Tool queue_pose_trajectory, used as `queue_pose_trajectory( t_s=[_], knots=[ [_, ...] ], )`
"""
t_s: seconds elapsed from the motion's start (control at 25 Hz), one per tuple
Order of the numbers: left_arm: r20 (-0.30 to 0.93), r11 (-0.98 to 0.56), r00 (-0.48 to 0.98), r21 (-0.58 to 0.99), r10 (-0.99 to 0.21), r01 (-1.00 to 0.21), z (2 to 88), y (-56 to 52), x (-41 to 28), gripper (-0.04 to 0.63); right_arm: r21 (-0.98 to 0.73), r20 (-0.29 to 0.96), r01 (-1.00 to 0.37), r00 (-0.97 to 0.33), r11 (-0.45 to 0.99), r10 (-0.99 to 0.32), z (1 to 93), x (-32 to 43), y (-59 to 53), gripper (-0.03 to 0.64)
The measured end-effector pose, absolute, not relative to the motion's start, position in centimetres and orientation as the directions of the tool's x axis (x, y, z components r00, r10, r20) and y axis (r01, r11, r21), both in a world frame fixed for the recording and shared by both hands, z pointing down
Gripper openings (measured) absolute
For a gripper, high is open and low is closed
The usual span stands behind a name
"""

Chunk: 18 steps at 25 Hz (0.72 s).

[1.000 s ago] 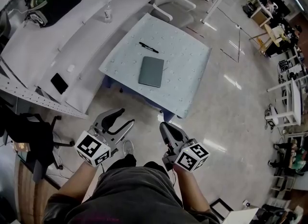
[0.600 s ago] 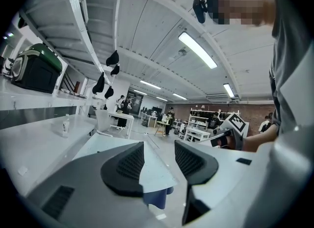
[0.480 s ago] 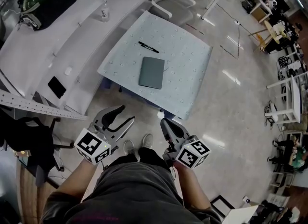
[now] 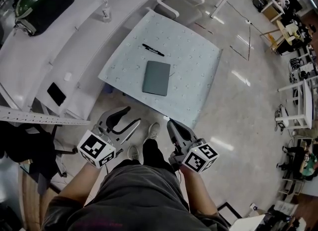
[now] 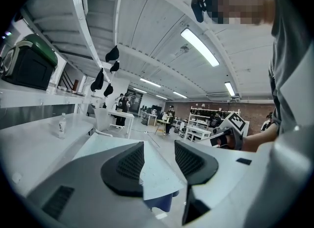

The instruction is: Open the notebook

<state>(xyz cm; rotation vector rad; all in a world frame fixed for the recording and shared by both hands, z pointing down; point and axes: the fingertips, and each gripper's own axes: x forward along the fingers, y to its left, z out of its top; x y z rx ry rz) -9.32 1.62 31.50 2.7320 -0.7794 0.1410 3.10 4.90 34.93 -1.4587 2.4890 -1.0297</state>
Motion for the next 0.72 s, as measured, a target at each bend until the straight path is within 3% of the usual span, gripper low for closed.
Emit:
queue_pose_trajectory(
  t_s=[0.72],
  knots=[
    [0.226, -0.771, 0.811, 0.255, -0.54, -0.584, 32.8, -7.6, -1.4, 0.193, -0.639, 0.261, -0.685, -0.621, 0.35, -0.739, 37.0, 9.8, -5.1, 0.002]
  ],
)
